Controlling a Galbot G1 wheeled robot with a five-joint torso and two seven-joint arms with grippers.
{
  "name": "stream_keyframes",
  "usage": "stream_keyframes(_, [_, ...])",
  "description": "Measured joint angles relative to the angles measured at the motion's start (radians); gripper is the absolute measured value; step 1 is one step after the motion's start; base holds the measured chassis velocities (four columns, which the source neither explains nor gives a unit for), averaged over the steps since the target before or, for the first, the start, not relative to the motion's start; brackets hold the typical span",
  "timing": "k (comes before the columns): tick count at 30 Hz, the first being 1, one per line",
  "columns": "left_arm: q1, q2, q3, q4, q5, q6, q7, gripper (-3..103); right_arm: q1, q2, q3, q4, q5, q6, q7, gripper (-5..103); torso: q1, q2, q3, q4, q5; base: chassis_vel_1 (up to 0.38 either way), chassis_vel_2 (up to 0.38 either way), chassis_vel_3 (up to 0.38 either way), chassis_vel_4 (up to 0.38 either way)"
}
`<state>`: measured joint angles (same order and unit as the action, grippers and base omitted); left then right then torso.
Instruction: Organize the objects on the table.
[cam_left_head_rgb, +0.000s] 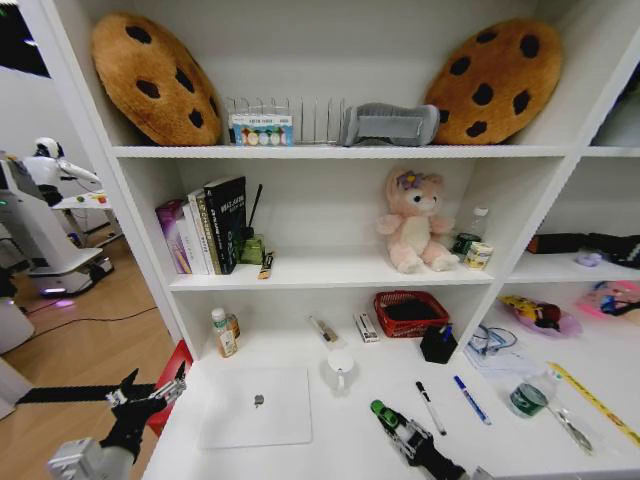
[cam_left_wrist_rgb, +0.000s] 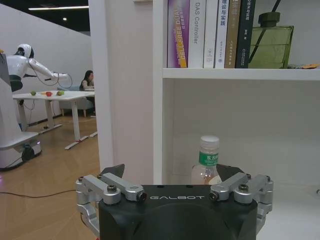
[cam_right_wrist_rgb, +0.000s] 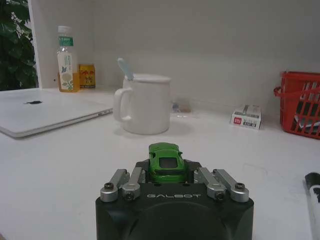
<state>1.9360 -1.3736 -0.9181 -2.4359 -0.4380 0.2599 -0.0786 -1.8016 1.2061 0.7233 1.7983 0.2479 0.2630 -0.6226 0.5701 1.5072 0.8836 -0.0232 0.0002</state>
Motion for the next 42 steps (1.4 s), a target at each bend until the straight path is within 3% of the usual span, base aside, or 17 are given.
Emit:
stream_keyframes(9, [0.000,0.000,0.000,0.000,0.000,0.000,0.000,100,-0.116,0.003,0.069,0.253,0.084,0.003,0.008,36,0.000,0.000,0.000,0.0000,-0.0003,0.000,0.000,0.000,0.000])
stream_keyframes(13, [0.000,0.000,0.000,0.000,0.000,0.000,0.000,100,-0.166,-0.061,0.156,0.408,0.252,0.001,-0.024,36,0.000,0.000,0.000,-0.0003,-0.0002,0.000,0.000,0.000,0.000])
stream_keyframes(14, [0.000,0.000,0.000,0.000,0.000,0.000,0.000,100,-0.166,-0.061,0.156,0.408,0.252,0.001,-0.024,36,0.000,0.000,0.000,-0.0003,-0.0002,0.000,0.000,0.000,0.000])
stream_keyframes(16, [0.000,0.000,0.000,0.000,0.000,0.000,0.000,100,-0.140,-0.155,0.232,0.469,0.372,-0.037,-0.032,36,0.000,0.000,0.000,-0.0002,-0.0004,0.000,0.000,0.000,0.000])
stream_keyframes(17, [0.000,0.000,0.000,0.000,0.000,0.000,0.000,100,-0.140,-0.155,0.232,0.469,0.372,-0.037,-0.032,36,0.000,0.000,0.000,-0.0002,-0.0004,0.000,0.000,0.000,0.000])
stream_keyframes(20, [0.000,0.000,0.000,0.000,0.000,0.000,0.000,100,-0.035,-0.332,0.357,0.488,0.585,-0.135,-0.012,36,0.000,0.000,0.000,0.0005,0.0001,0.000,0.000,0.000,0.000])
stream_keyframes(21, [0.000,0.000,0.000,0.000,0.000,0.000,0.000,100,-0.035,-0.332,0.357,0.488,0.585,-0.135,-0.012,36,0.000,0.000,0.000,0.0005,0.0001,0.000,0.000,0.000,0.000])
stream_keyframes(25, [0.000,0.000,0.000,0.000,0.000,0.000,0.000,100,0.076,-0.504,0.398,0.411,0.686,-0.183,-0.023,36,0.000,0.000,0.000,0.0000,0.0001,0.000,0.000,0.000,0.000])
stream_keyframes(26, [0.000,0.000,0.000,0.000,0.000,0.000,0.000,100,0.076,-0.504,0.398,0.411,0.686,-0.183,-0.023,36,0.000,0.000,0.000,0.0000,0.0001,0.000,0.000,0.000,0.000])
stream_keyframes(32, [0.000,0.000,0.000,0.000,0.000,0.000,0.000,100,0.286,-0.678,0.298,0.280,0.718,-0.245,0.026,36,0.000,0.000,0.000,0.0001,-0.0001,0.000,0.000,0.000,0.000])
stream_keyframes(36, [0.000,0.000,0.000,0.000,0.000,0.000,0.000,100,0.373,-0.745,0.239,0.223,0.739,-0.293,0.053,36,0.000,0.000,0.000,0.0000,0.0000,0.000,0.000,0.000,0.000])
stream_keyframes(39, [0.000,0.000,0.000,0.000,0.000,0.000,0.000,100,0.599,-0.816,0.031,0.128,0.792,-0.347,0.079,36,0.000,0.000,0.000,-0.0002,-0.0003,0.000,0.000,0.000,0.000])
stream_keyframes(40, [0.000,0.000,0.000,0.000,0.000,0.000,0.000,100,0.599,-0.816,0.031,0.128,0.792,-0.347,0.079,36,0.000,0.000,0.000,-0.0002,-0.0003,0.000,0.000,0.000,0.000])
stream_keyframes(42, [0.000,0.000,0.000,0.000,0.000,0.000,0.000,100,0.774,-0.816,-0.147,0.083,0.804,-0.359,0.089,36,0.000,0.000,0.000,0.0002,-0.0004,0.000,0.000,0.000,0.000])
